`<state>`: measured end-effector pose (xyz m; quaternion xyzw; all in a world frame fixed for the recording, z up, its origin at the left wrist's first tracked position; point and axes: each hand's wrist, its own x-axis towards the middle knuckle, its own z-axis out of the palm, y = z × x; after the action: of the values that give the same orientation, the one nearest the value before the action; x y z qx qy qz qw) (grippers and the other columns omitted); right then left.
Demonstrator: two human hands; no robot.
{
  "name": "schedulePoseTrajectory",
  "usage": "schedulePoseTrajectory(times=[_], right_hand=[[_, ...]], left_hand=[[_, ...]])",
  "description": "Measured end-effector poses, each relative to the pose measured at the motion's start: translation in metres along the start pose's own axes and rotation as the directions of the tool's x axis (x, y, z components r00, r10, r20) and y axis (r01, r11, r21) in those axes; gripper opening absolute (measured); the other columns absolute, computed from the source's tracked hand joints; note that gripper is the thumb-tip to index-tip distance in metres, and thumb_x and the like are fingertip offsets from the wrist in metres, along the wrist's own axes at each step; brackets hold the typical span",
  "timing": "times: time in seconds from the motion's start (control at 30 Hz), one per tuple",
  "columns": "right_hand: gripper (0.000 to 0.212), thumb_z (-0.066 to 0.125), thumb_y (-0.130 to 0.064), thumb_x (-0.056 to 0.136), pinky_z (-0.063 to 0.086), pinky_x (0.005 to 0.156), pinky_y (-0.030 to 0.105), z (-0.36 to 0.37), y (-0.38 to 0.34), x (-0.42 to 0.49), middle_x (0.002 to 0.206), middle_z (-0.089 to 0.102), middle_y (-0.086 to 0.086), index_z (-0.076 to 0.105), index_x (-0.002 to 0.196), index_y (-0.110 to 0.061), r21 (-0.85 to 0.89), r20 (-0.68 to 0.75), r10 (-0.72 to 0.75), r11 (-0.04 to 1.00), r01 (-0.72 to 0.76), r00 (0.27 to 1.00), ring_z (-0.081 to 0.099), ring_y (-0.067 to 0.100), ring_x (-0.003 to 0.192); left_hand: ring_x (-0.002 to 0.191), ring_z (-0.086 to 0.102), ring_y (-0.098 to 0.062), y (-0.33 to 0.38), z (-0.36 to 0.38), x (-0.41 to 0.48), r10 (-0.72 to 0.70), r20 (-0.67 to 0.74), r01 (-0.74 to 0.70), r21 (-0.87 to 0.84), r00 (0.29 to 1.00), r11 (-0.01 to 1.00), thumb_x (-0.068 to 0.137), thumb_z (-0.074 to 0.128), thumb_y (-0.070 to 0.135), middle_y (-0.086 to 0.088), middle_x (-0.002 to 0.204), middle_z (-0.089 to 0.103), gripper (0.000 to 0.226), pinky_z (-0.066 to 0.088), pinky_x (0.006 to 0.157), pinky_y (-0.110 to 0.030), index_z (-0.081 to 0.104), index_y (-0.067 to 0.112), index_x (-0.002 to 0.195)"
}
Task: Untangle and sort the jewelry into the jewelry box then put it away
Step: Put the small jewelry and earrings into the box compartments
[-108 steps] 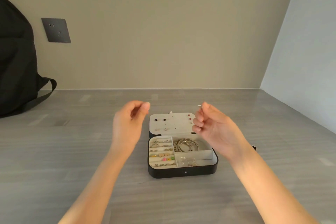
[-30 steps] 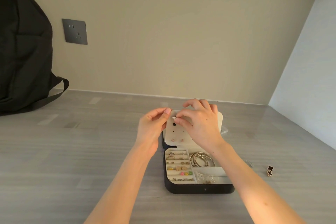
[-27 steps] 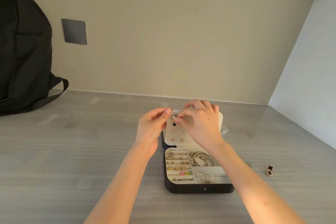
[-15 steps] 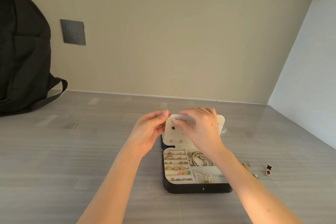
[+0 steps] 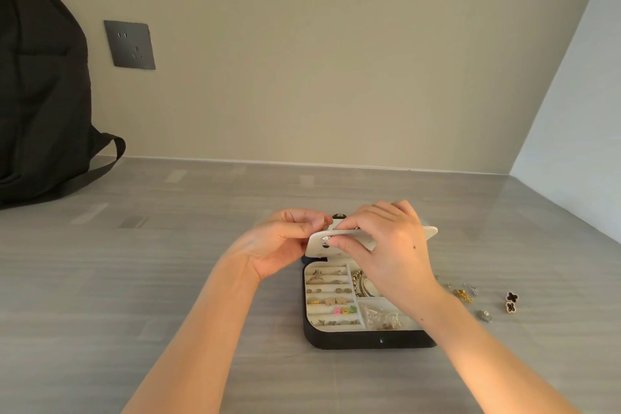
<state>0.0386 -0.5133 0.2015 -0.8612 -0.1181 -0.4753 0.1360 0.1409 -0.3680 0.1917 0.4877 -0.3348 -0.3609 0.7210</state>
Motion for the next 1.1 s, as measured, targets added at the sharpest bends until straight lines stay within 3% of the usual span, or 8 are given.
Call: schedulePoseTrajectory(times=[0.23,1.1], right_hand=[[0.023,0.063,-0.041,0.077,0.032,0.072,0.023,-0.0005,-0.0005,-0.0004,0.064,0.064,-0.011,0.069,0.069,-0.021,-0.018,-0.009,-0.037,0.999,0.037,0.999,0.057,0.010,0.063],[0.024,0.063,-0.042,0.080,0.033,0.071,0.027,0.0015,-0.0020,-0.0014,0.065,0.065,-0.012,0.068,0.069,-0.021,-0.063,-0.029,-0.073,0.996,0.071,0.997,0.057,0.011,0.063]], left_hand=[[0.072,0.060,-0.013,-0.0004,-0.0069,0.0043,-0.056,0.062,0.055,0.011,0.997,0.998,0.048,0.089,0.033,0.001,0.070,0.066,0.033,0.050,0.070,-0.023,0.073,0.012,0.066],[0.066,0.061,-0.013,0.0055,-0.0042,0.0057,-0.190,0.004,0.190,-0.005,0.982,0.982,0.030,0.094,0.028,-0.001,0.064,0.066,0.040,0.050,0.068,-0.021,0.073,0.011,0.060]])
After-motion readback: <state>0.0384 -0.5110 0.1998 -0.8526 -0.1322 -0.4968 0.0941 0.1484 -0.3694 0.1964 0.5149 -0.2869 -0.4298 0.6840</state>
